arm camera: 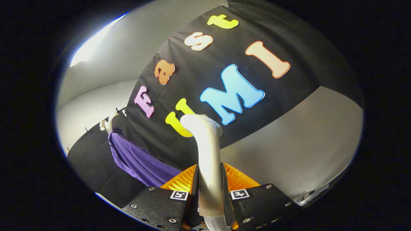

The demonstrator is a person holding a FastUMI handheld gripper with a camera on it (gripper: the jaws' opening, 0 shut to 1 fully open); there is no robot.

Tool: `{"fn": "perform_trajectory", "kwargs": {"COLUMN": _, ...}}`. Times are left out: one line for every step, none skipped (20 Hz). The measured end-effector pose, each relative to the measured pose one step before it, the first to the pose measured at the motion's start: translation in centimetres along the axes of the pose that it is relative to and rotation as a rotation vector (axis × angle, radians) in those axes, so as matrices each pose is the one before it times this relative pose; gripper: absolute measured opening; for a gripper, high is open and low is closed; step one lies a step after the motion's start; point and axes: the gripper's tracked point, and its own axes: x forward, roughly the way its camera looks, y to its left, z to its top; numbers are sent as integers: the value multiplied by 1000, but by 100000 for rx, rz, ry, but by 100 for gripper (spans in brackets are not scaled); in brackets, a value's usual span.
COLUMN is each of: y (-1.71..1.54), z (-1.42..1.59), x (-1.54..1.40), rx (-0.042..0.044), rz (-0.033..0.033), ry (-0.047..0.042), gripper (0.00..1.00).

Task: Iron the clothes twice with a garment steamer, once on the left side and once on the right side.

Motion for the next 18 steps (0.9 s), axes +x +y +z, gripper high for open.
{"fn": "perform_trajectory", "kwargs": {"y": 879, "z": -342, "x": -1096, "rx": -2915, "rz": -563, "ry": -1819, "gripper": 33}}
{"fn": "perform_trajectory", "kwargs": {"y": 994, "z": -347, "x": -827, "rx": -2458, "rz": -476, "ry": -2804, "gripper": 33}}
{"fn": "perform_trajectory", "kwargs": {"y": 927, "z": -703, "x": -1132, "rx": -2322, "rz": -482, "ry": -908, "gripper": 33}}
{"fn": "perform_trajectory", "kwargs": {"y": 912, "z": -346, "x": -964, "rx": -1567, "rz": -245, "ry": -1585, "gripper": 33}}
{"fn": "perform_trajectory", "kwargs": {"y": 1106, "z": -416, "x": -972, "rx": -866, "rz": 154, "ry": -3127, "gripper": 33}}
{"fn": "perform_trajectory", "kwargs": {"y": 1112, "z": -498, "x": -1091, "rx": -1911, "rz": 571, "ry": -1203, "gripper": 33}}
{"fn": "perform_trajectory", "kwargs": {"y": 1038, "z": -320, "x": -826, "rx": -2174, "rz": 120, "ry": -2269, "gripper": 33}}
{"fn": "perform_trajectory", "kwargs": {"y": 1002, "z": -483, "x": -730, "rx": -2129, "rz": -506, "ry": -2607, "gripper": 33}}
{"fn": "perform_trajectory", "kwargs": {"y": 987, "z": -683, "x": -696, "rx": -2963, "rz": -364, "ry": -511, "gripper": 33}}
{"fn": "perform_trajectory", "kwargs": {"y": 924, "z": -311, "x": -696, "rx": -2628, "rz": -305, "ry": -1394, "gripper": 33}}
{"fn": "perform_trajectory", "kwargs": {"y": 913, "z": -406, "x": -802, "rx": -1726, "rz": -1192, "ry": -2630, "gripper": 33}}
{"fn": "perform_trajectory", "kwargs": {"y": 766, "z": -476, "x": -859, "rx": -2257, "rz": -811, "ry": -525, "gripper": 33}}
{"fn": "perform_trajectory", "kwargs": {"y": 1020, "z": -120, "x": -692, "rx": -1943, "rz": -468, "ry": -1220, "gripper": 33}}
{"fn": "perform_trajectory", "kwargs": {"y": 968, "z": -271, "x": -746, "rx": -1559, "rz": -378, "ry": -1995, "gripper": 33}}
{"fn": "perform_trajectory", "kwargs": {"y": 936, "z": -367, "x": -762, "rx": -2885, "rz": -71, "ry": -640, "gripper": 33}}
{"fn": "perform_trajectory", "kwargs": {"y": 766, "z": -149, "x": -731, "rx": -3586, "rz": -656, "ry": -1382, "gripper": 33}}
{"fn": "perform_trajectory", "kwargs": {"y": 566, "z": -153, "x": -789, "rx": -3986, "rz": -1228, "ry": -2429, "gripper": 33}}
{"fn": "perform_trajectory", "kwargs": {"y": 402, "z": -135, "x": -680, "rx": -3595, "rz": -1184, "ry": -1932, "gripper": 33}}
